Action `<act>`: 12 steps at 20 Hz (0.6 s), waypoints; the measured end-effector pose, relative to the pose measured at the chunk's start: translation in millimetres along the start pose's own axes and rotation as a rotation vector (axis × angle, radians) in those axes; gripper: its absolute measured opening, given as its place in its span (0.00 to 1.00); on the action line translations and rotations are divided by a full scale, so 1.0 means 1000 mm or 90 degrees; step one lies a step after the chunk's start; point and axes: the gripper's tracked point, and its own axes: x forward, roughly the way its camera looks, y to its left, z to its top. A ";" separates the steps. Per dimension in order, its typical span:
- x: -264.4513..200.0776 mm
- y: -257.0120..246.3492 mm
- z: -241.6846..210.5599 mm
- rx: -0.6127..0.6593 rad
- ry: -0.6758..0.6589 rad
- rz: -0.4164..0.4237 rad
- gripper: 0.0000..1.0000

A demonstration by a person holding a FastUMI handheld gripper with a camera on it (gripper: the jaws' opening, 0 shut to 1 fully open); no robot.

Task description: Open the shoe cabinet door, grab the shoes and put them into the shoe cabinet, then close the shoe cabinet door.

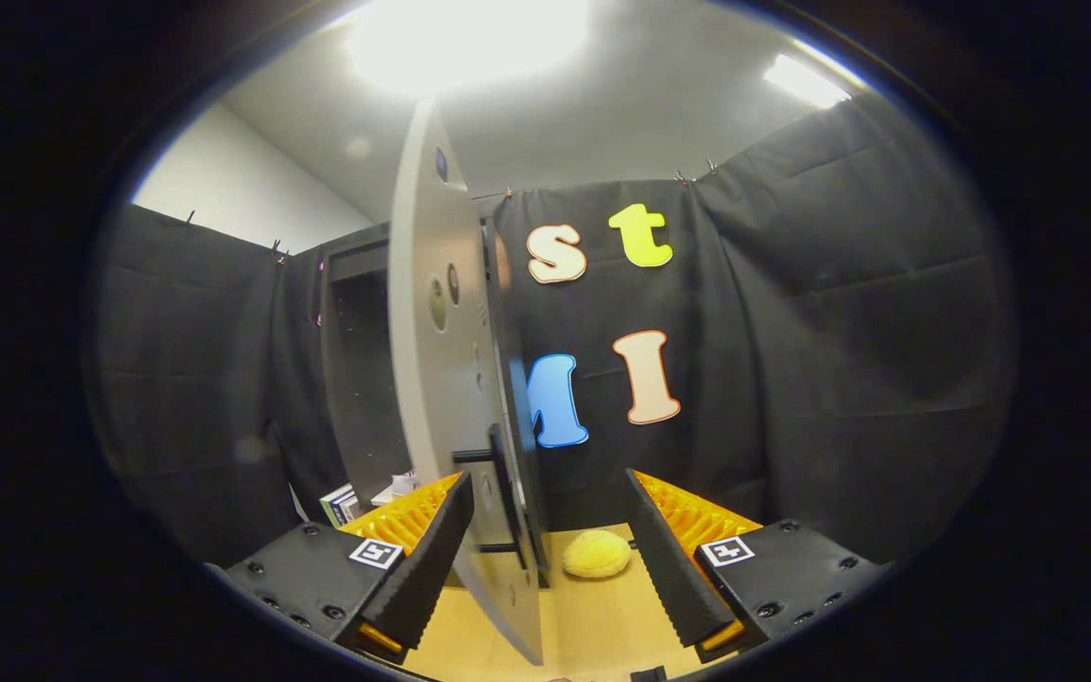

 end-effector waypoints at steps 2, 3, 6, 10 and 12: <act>0.016 -0.017 -0.003 0.020 0.001 0.005 0.97; 0.024 -0.027 -0.008 0.023 0.010 0.003 0.97; 0.043 -0.040 -0.017 0.001 0.030 0.004 0.97; 0.048 -0.034 -0.028 -0.034 0.047 0.007 0.98; 0.050 -0.025 -0.030 -0.035 0.043 0.007 0.98</act>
